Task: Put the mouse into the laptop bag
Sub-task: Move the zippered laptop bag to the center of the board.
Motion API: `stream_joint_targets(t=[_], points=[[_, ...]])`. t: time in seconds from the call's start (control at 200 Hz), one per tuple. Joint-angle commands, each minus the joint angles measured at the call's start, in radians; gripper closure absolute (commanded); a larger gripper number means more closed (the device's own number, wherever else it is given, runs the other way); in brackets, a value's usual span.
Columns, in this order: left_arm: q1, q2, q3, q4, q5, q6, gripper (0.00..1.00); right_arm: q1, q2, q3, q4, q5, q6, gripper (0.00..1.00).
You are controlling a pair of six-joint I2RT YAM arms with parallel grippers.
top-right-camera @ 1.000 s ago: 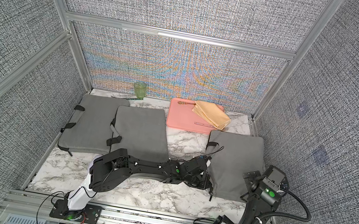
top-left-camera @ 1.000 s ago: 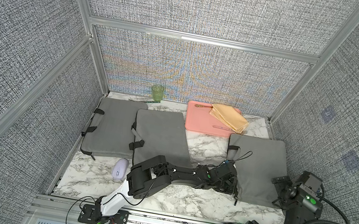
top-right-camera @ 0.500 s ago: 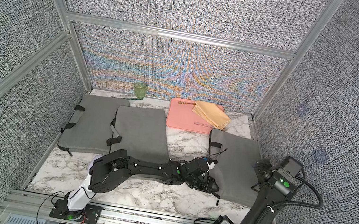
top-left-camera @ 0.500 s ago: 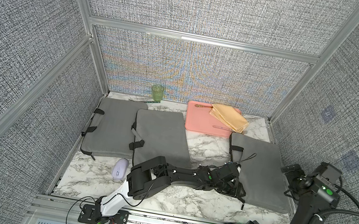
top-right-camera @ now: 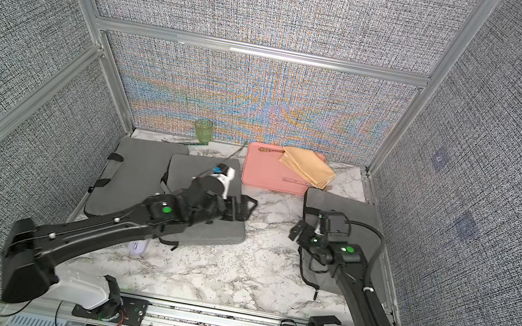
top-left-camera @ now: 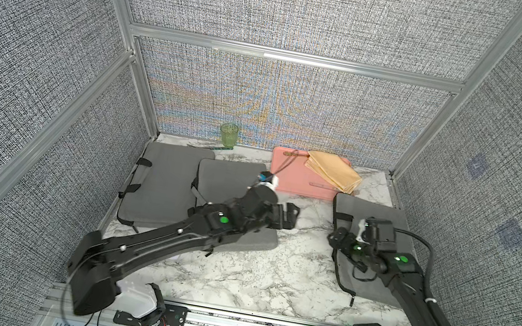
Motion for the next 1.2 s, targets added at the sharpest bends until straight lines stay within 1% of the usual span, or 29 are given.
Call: stream_joint_targets(t=[0.0, 0.07, 0.15, 0.185, 0.23, 0.28, 0.375, 0.44, 0.52, 0.59, 0.64, 0.671, 0.746, 0.776, 0.851, 0.886, 0.971, 1.046, 1.151, 1.196], points=[[0.118, -0.117, -0.098, -0.234, -0.282, 0.068, 0.01, 0.173, 0.174, 0.059, 0.205, 0.091, 0.03, 0.01], [0.248, -0.166, -0.18, -0.2, -0.192, 0.098, 0.01, 0.26, 0.341, 0.152, 0.235, 0.105, 0.017, 0.01], [0.395, -0.169, -0.254, -0.136, -0.07, 0.112, 0.01, 0.33, 0.526, 0.303, 0.23, 0.118, -0.014, 0.01], [0.443, -0.16, -0.278, -0.118, -0.053, 0.11, 0.01, 0.35, 0.597, 0.359, 0.224, 0.114, -0.025, 0.01], [0.495, -0.142, -0.307, -0.092, -0.065, 0.109, 0.01, 0.363, 0.685, 0.432, 0.214, 0.106, -0.034, 0.01], [0.54, -0.112, -0.334, -0.047, -0.061, 0.122, 0.01, 0.37, 0.773, 0.521, 0.171, 0.12, -0.025, 0.01], [0.61, -0.03, -0.359, 0.044, 0.024, 0.142, 0.01, 0.374, 0.914, 0.669, 0.081, 0.174, -0.018, 0.01], [0.62, 0.026, -0.346, 0.071, 0.059, 0.145, 0.01, 0.374, 0.99, 0.75, 0.031, 0.189, -0.015, 0.01], [0.619, 0.094, -0.307, 0.057, 0.091, 0.134, 0.01, 0.374, 1.043, 0.79, 0.038, 0.149, -0.024, 0.05], [0.619, 0.152, -0.28, 0.064, 0.111, 0.133, 0.01, 0.377, 1.062, 0.788, 0.068, 0.126, -0.02, 0.17], [0.62, 0.186, -0.259, 0.061, 0.129, 0.135, 0.0, 0.376, 1.071, 0.779, 0.082, 0.116, -0.015, 0.26], [0.62, 0.204, -0.244, 0.052, 0.144, 0.135, 0.0, 0.377, 1.071, 0.771, 0.093, 0.11, -0.015, 0.35], [0.619, 0.242, -0.198, 0.012, 0.192, 0.14, 0.01, 0.377, 1.067, 0.751, 0.115, 0.099, -0.012, 0.5], [0.62, 0.256, -0.194, 0.021, 0.212, 0.138, 0.02, 0.377, 1.063, 0.74, 0.125, 0.095, -0.011, 0.58], [0.62, 0.279, -0.176, 0.027, 0.261, 0.138, 0.02, 0.378, 1.039, 0.71, 0.13, 0.091, -0.001, 0.9], [0.617, 0.289, -0.172, 0.033, 0.287, 0.137, 0.03, 0.379, 1.017, 0.687, 0.136, 0.092, 0.004, 1.0], [0.61, 0.292, -0.186, 0.061, 0.365, 0.116, 0.05, 0.388, 0.933, 0.59, 0.169, 0.117, 0.021, 1.0], [0.589, 0.257, -0.215, 0.075, 0.399, 0.091, 0.05, 0.4, 0.847, 0.494, 0.214, 0.12, 0.021, 1.0], [0.521, 0.151, -0.279, 0.072, 0.383, 0.054, 0.05, 0.428, 0.748, 0.393, 0.239, 0.127, 0.019, 1.0], [0.494, 0.081, -0.318, 0.062, 0.367, 0.03, 0.05, 0.44, 0.714, 0.355, 0.253, 0.122, 0.017, 1.0]])
